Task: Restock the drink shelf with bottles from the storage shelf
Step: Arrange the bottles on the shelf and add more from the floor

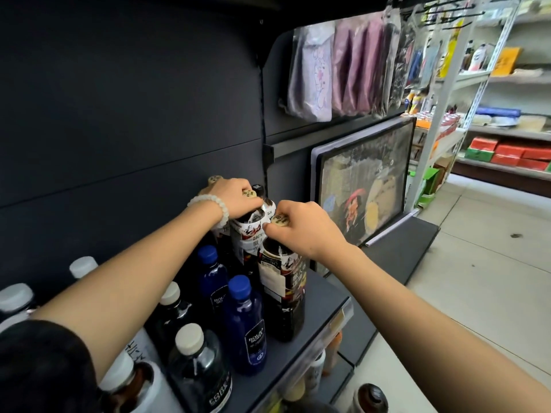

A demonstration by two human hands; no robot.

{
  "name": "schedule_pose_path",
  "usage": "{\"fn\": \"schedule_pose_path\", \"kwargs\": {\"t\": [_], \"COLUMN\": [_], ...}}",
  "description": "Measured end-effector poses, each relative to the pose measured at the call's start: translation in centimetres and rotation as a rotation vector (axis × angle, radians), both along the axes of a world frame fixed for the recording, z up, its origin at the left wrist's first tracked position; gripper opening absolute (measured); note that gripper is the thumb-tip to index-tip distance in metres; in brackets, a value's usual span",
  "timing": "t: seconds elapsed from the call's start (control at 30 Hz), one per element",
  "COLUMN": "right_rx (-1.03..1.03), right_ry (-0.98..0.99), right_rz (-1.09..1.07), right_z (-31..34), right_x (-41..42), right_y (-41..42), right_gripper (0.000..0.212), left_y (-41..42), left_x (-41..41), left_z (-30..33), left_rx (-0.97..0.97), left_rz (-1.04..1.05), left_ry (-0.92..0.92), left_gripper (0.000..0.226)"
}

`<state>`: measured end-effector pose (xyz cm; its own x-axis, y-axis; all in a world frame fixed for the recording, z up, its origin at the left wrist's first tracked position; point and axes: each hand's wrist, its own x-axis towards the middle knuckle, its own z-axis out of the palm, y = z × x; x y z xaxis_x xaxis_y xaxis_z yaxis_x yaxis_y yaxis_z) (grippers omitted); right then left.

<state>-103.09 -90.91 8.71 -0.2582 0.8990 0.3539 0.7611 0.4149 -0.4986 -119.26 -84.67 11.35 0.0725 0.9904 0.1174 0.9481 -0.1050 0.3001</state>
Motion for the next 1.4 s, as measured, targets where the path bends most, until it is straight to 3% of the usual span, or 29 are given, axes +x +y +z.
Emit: {"fn": "schedule_pose_path", "kwargs": {"t": [0.2, 0.5, 0.73, 0.9, 1.2, 1.4], "right_rx": [-0.044, -0.073, -0.038, -0.069, -0.062, 0.106], "right_ry": [0.025, 0.035, -0.026, -0.099, -0.228, -0.371], "right_rz": [-0.03, -0.024, -0.026, -0.018, -0.053, -0.119], "right_z": [0.3, 0.5, 0.4, 0.9, 2.5, 2.0], "right_x": [-0.1, -0.2, -1.0, -1.1, -0.2, 2.6], "right_y": [0.0, 0.5, 0.9, 1.1, -1.0, -6.1], "right_gripper": [0.025, 0.024, 0.036, 0.023, 0.046, 0.041], "left_y": [0.7, 0.7, 0.7, 0.3, -3.3, -9.6], "left_x": [-0.9, -0.6, -0.2, -0.4, -1.3, 0.4], "left_z": [-0.6, -0.9, -0.7, -0.9, 0.1, 0.1], "left_rx": [-0.006, -0.007, 0.001, 0.015, 0.269, 0.424], "left_rz": [-0.018, 0.003, 0.025, 0.041, 0.048, 0.014], "left_ry": [-0.113, -0.095, -0.065, -0.03, 0.106, 0.203], "left_gripper": [0.024, 0.03, 0.03, 0.033, 0.04, 0.034]}}
